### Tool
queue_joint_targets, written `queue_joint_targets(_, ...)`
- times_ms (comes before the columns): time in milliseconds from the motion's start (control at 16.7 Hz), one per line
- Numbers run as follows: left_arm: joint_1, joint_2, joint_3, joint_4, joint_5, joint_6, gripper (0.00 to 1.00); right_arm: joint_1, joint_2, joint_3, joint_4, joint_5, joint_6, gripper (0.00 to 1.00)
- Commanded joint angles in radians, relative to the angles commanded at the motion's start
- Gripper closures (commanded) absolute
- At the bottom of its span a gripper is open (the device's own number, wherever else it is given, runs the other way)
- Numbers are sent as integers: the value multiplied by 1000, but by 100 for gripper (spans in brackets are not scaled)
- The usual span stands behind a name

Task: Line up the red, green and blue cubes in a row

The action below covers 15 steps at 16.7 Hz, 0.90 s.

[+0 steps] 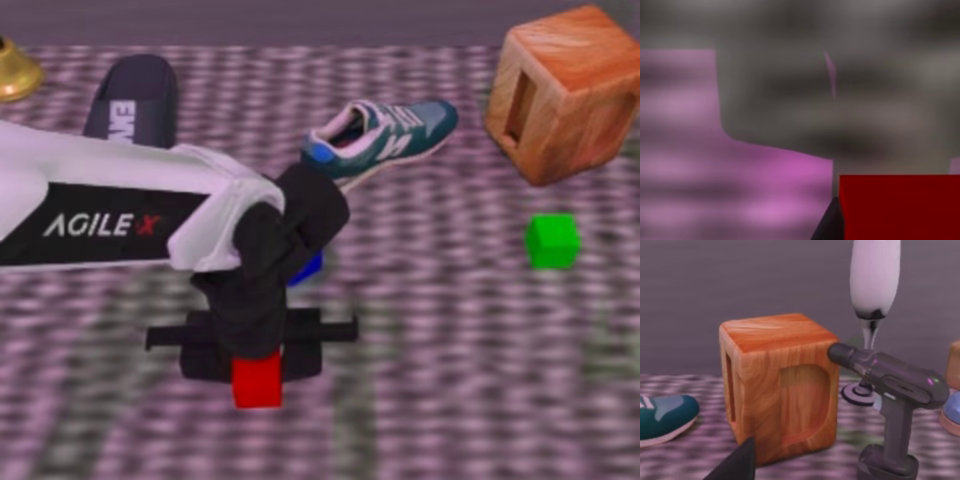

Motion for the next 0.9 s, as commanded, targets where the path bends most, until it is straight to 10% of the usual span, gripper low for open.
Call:
queue_joint_targets(720,0,0,0,0,0,0,2,0,0,0,0,0,0,0)
queue_joint_targets(900,0,0,0,0,0,0,0,0,0,0,0,0,0,0)
